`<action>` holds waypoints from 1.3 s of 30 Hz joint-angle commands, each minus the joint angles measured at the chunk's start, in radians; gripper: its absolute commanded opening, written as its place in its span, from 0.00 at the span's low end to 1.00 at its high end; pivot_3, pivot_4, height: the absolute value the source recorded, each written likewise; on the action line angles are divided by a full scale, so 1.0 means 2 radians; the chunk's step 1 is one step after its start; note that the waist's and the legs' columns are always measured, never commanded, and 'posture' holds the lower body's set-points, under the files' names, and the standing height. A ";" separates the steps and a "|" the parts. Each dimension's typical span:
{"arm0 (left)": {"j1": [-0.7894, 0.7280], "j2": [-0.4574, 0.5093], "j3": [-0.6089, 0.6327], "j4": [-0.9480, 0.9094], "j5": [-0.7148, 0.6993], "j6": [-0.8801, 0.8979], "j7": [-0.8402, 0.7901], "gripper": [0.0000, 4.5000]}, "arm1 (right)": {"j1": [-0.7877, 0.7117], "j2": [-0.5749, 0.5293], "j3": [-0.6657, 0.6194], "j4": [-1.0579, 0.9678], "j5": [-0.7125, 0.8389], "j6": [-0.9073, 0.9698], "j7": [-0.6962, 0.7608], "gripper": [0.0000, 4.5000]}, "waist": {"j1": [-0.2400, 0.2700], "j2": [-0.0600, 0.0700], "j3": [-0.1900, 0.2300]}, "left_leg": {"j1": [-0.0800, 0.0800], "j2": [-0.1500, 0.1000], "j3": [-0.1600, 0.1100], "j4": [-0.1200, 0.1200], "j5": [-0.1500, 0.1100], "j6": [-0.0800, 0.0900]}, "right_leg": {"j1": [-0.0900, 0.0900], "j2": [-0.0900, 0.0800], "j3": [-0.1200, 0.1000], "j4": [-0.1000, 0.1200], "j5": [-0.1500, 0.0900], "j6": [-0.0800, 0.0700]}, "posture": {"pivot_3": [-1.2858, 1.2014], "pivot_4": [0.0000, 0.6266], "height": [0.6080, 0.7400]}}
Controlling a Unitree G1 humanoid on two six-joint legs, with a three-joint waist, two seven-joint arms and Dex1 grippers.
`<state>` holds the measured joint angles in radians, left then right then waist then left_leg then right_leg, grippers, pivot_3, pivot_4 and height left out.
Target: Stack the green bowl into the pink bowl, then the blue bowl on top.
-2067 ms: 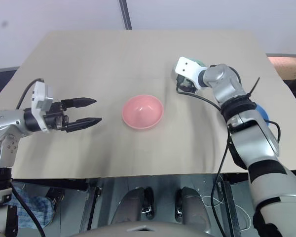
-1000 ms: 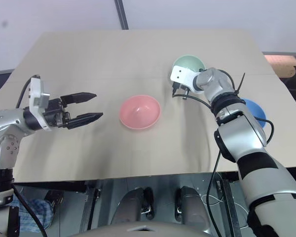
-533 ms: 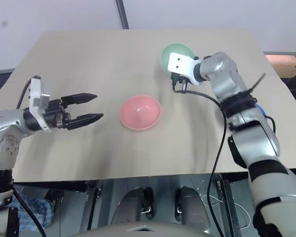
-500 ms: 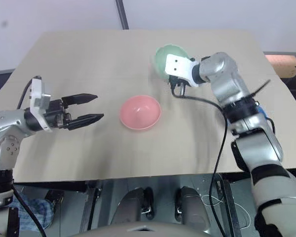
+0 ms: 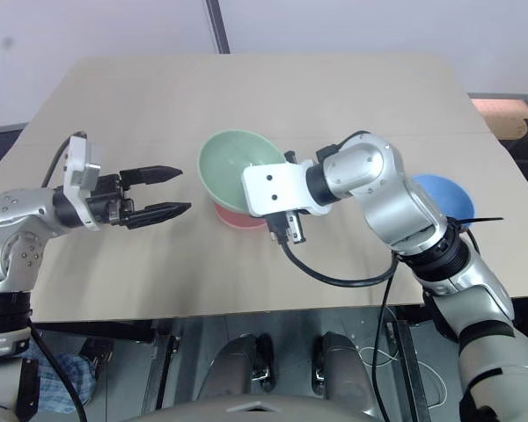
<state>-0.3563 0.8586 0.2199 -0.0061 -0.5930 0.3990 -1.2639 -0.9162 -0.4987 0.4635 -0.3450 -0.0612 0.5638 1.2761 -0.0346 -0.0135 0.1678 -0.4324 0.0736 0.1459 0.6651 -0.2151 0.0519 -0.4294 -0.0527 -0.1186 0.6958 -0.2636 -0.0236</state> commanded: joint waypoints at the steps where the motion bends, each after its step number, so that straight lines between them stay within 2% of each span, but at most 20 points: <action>1: -0.009 0.002 0.002 0.000 0.000 -0.010 -0.005 0.90 | -0.015 0.005 0.000 -0.022 0.006 0.006 -0.014 0.20 | 0.000 0.000 0.000 | 0.000 0.000 0.000 0.000 0.000 0.000 | 0.000 0.000 0.000 0.000 0.000 0.000 | 0.52 0.24 1.00; 4: -0.007 0.000 0.002 0.000 0.001 -0.011 -0.005 0.90 | -0.021 0.010 0.000 -0.019 0.006 0.008 -0.025 0.51 | 0.001 0.000 0.000 | 0.000 0.000 0.000 0.000 0.000 0.000 | 0.000 0.000 0.000 0.000 0.000 0.000 | 0.52 0.24 1.00; 5: -0.007 0.000 0.002 0.000 0.001 -0.011 -0.005 0.90 | -0.024 0.011 0.000 -0.016 0.006 0.009 -0.028 0.58 | 0.001 0.000 0.000 | 0.000 0.000 0.000 0.000 0.000 0.000 | 0.000 0.000 0.000 0.000 0.000 0.000 | 0.52 0.24 1.00; 7: -0.007 -0.001 0.002 0.000 0.001 -0.012 -0.006 0.90 | -0.029 0.012 0.001 -0.010 0.005 0.007 -0.033 0.83 | 0.001 0.000 0.000 | 0.000 0.000 0.000 0.000 0.000 0.000 | 0.000 0.000 0.000 0.000 0.000 0.000 | 0.52 0.24 1.00; 9: -0.007 0.000 0.002 0.001 0.001 -0.013 -0.007 0.90 | -0.034 0.014 -0.001 -0.003 0.004 0.008 -0.040 0.99 | 0.001 0.000 0.000 | 0.000 0.000 0.000 0.000 0.000 0.000 | 0.000 0.000 0.000 0.000 0.000 0.000 | 0.52 0.24 1.00; 16: -0.008 0.001 0.001 0.004 0.003 -0.016 -0.008 0.90 | -0.028 -0.010 -0.014 0.003 0.012 0.016 -0.044 0.99 | 0.002 0.000 0.000 | 0.000 0.000 0.000 0.000 0.000 0.000 | 0.000 0.000 0.000 0.000 0.000 0.000 | 0.52 0.24 1.00; 21: -0.003 0.001 0.004 -0.001 0.001 -0.014 -0.009 0.90 | 0.023 -0.065 -0.056 0.009 0.014 0.018 -0.065 0.99 | 0.005 0.000 0.000 | 0.000 0.000 0.000 0.000 0.000 0.000 | 0.000 0.000 0.000 0.000 0.000 0.000 | 0.52 0.24 1.00; 26: 0.001 -0.003 0.004 -0.005 -0.002 -0.014 -0.013 0.90 | 0.086 -0.147 -0.112 0.040 -0.004 0.021 -0.102 0.99 | 0.011 0.000 0.000 | 0.000 0.000 0.000 0.000 0.000 0.000 | 0.000 0.000 0.000 0.000 0.000 0.000 | 0.52 0.24 1.00; 33: -0.010 -0.009 -0.005 0.006 0.000 -0.018 -0.023 0.90 | 0.143 -0.203 -0.176 0.027 0.002 0.056 -0.131 0.99 | 0.010 0.000 0.000 | 0.000 0.000 0.000 -0.001 0.000 0.000 | 0.000 0.000 0.000 -0.001 0.000 0.000 | 0.52 0.24 1.00; 36: -0.019 -0.012 -0.013 0.013 0.002 -0.022 -0.030 0.90 | 0.163 -0.223 -0.202 0.015 0.003 0.098 -0.146 0.99 | 0.011 0.000 0.000 | 0.000 0.000 0.000 -0.001 0.000 0.000 | 0.000 0.000 0.000 -0.001 0.000 0.000 | 0.52 0.24 1.00; 39: -0.024 -0.014 -0.017 0.019 0.002 -0.025 -0.037 0.90 | 0.187 -0.227 -0.227 -0.020 0.024 0.180 -0.153 0.99 | 0.012 0.000 0.000 | 0.000 0.000 0.000 -0.001 0.000 0.000 | 0.000 0.000 0.000 -0.001 0.000 0.000 | 0.52 0.24 1.00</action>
<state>-0.3858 0.8294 0.1845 0.0337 -0.5840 0.3660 -1.3248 -0.5542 -0.9439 0.0678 -0.3154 -0.0449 0.8298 0.9858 -0.0115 -0.0144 0.1684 -0.4332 0.0736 0.1459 0.6638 -0.2155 0.0522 -0.4298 -0.0528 -0.1183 0.6936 -0.2641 -0.0232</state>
